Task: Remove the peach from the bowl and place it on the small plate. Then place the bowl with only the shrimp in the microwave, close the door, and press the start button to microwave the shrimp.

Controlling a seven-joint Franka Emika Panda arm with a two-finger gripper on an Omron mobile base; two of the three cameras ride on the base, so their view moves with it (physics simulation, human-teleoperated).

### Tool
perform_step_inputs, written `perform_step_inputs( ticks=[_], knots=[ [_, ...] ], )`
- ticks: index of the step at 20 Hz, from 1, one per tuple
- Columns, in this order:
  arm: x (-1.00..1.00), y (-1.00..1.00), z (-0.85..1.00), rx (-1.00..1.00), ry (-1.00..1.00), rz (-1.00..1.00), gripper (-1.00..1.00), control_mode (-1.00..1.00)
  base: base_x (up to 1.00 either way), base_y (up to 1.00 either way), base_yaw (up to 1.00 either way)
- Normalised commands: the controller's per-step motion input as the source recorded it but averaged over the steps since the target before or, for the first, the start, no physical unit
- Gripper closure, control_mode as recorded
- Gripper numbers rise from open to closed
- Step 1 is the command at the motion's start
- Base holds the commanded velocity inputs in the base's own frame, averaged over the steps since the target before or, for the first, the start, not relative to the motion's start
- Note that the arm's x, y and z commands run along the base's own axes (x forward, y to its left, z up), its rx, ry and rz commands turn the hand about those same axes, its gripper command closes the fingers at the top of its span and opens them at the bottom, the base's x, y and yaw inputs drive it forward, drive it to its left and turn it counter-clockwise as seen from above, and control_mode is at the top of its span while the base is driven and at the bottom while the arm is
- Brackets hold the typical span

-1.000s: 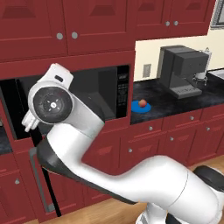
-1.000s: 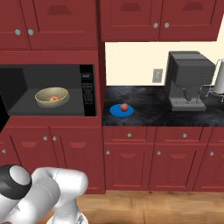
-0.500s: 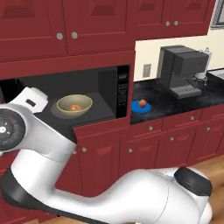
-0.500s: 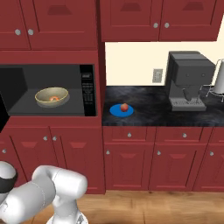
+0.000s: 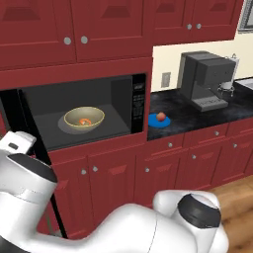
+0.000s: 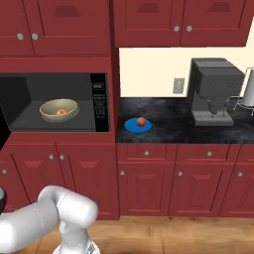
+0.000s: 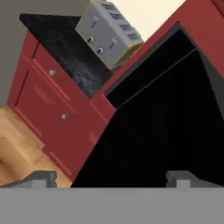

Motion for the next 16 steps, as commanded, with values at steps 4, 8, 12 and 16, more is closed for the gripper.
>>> perform_step_inputs(
  ticks=[4,8,12,16],
  knots=[
    [0.65,0.17,-0.79,-0.29,0.17,-0.02,-1.0,-1.0,0.0,0.0,0.0],
    [0.38,-0.37,-0.43,-0.12,0.06,-0.06,-1.0,-1.0,0.0,0.0,0.0],
    [0.01,-0.99,0.0,0.0,-0.04,0.0,-1.0,-1.0,0.0,0.0,0.0],
    [0.08,-1.0,0.0,0.01,-0.01,0.0,-1.0,-1.0,0.0,0.0,0.0]
  ],
)
